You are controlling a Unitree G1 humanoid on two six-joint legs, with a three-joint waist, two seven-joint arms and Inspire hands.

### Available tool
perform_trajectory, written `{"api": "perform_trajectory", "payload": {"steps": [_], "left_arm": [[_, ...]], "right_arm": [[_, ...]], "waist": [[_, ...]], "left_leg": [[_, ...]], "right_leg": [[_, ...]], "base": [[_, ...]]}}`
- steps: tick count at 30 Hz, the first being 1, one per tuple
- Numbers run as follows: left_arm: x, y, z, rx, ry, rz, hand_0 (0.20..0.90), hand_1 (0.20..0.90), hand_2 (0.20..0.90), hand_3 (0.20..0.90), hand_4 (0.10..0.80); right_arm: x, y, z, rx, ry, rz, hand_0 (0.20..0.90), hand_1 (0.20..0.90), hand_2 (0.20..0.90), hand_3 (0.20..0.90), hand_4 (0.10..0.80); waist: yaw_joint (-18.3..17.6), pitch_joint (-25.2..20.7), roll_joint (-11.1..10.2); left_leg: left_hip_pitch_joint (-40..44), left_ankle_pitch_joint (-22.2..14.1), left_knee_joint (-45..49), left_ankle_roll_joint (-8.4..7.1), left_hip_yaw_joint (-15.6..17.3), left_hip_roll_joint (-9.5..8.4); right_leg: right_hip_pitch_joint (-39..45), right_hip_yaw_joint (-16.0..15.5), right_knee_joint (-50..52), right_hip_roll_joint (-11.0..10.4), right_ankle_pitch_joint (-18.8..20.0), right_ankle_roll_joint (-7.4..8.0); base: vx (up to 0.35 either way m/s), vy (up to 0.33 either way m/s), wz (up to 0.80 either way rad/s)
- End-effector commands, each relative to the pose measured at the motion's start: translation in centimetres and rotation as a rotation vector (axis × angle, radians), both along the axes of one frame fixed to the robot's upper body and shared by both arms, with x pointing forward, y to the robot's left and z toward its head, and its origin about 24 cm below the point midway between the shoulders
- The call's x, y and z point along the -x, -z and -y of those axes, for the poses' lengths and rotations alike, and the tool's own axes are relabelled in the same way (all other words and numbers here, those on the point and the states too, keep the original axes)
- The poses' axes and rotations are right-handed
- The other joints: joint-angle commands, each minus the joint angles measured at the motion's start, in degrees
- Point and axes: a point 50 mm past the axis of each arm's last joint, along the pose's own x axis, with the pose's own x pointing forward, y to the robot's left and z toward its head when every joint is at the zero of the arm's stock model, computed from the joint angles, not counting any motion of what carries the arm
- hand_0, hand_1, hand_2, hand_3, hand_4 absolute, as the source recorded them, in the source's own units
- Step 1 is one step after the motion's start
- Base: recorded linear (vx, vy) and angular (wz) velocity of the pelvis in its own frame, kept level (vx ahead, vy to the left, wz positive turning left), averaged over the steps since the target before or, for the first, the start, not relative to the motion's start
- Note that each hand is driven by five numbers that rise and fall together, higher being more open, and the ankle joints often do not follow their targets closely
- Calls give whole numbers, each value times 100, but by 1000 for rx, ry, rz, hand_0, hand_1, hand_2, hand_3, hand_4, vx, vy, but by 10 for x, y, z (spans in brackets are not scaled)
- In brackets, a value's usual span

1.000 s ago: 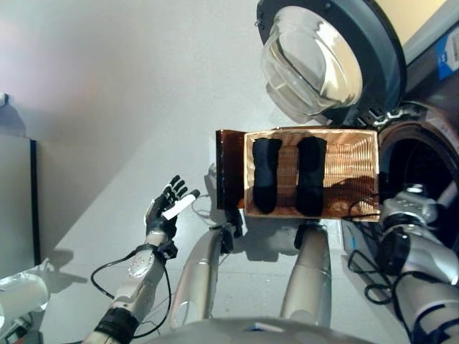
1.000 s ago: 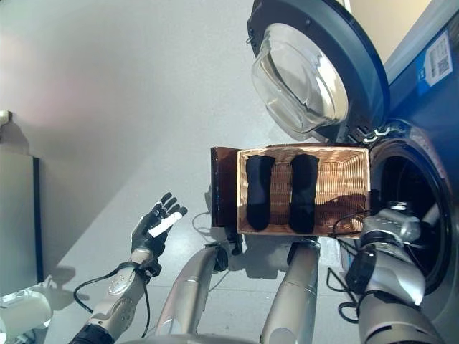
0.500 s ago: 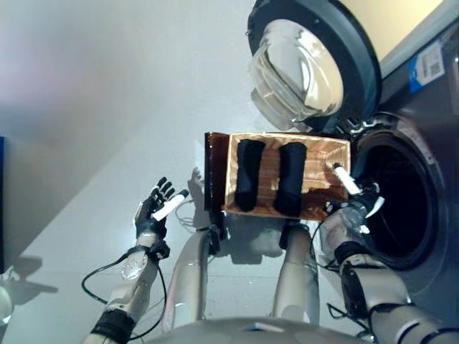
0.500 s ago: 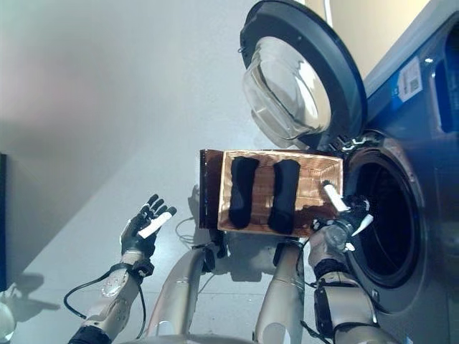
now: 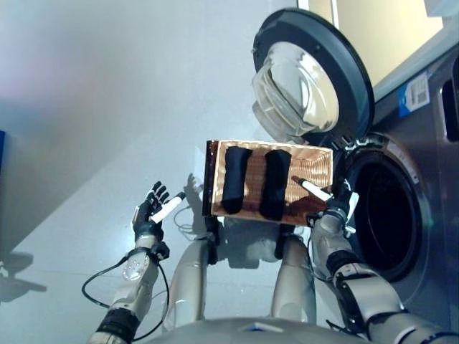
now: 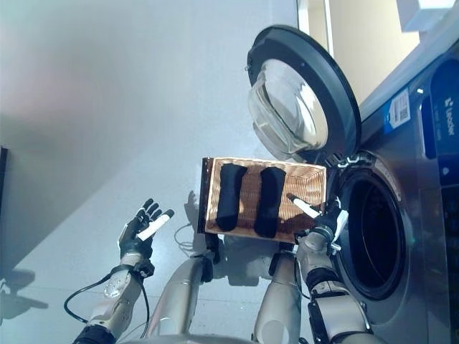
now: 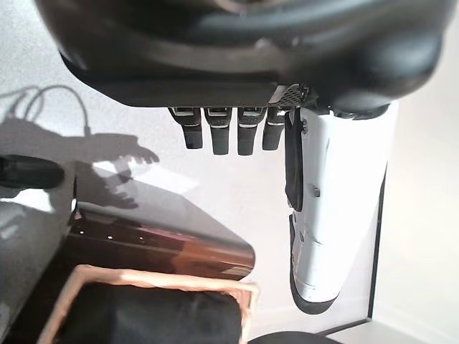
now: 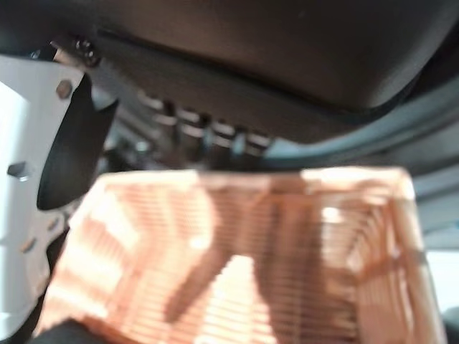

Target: Pick up the clothes and place them into the washing machine

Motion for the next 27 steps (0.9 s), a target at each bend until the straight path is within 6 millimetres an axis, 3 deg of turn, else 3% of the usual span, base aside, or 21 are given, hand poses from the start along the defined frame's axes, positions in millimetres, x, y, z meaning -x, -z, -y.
{"api": "perform_trajectory", "payload": {"steps": [1, 11, 18, 20, 22, 27], "left_arm": [[-12, -25, -18, -96, -18, 146, 900, 900, 900, 900, 800], [-9, -23, -19, -109, -5, 134, 900, 900, 900, 900, 800], [-5, -22, -26, -120, -23, 122, 900, 900, 900, 900, 800], [-3, -21, -28, -123, -30, 116, 900, 900, 900, 900, 800], [-2, -21, -29, -124, -46, 114, 900, 900, 900, 900, 800], [-3, -19, -29, -124, -64, 109, 900, 900, 900, 900, 800]], "right_arm": [[-17, -20, -3, 101, -91, 67, 900, 900, 900, 900, 800], [-1, -7, 9, 90, -46, 7, 900, 900, 900, 900, 800], [7, -2, 21, 78, 31, -14, 900, 900, 900, 900, 800], [6, -5, 17, 124, -7, -9, 900, 900, 900, 900, 800], [-1, -16, -1, 216, -133, 50, 900, 900, 900, 900, 800], [-2, -19, -23, 315, -309, 57, 900, 900, 900, 900, 800]], "waist": [[145, -201, -171], [126, -240, -274], [129, -260, -198], [135, -280, -201], [89, -307, -261], [37, -343, -360]], "left_leg": [[231, -110, -80, -373, -241, 44], [671, -23, -300, -409, -286, 58], [598, -44, -199, -416, -313, 56], [671, -15, -273, -417, -301, 81], [782, -9, -368, -422, -282, 122], [780, 46, -398, -413, -286, 111]], "right_leg": [[722, 171, -957, 100, 1232, 106], [1189, 83, -1202, 86, 1289, 142], [1165, 98, -1152, 104, 1201, 117], [1226, 102, -1229, 129, 1223, 123], [1287, 111, -1309, 157, 1267, 137], [1313, 106, -1372, 145, 1342, 151]], "base": [[73, -20, 3], [31, -13, 1], [-6, -4, 2], [0, 0, 0], [0, 0, 0], [-7, 1, 0]]}}
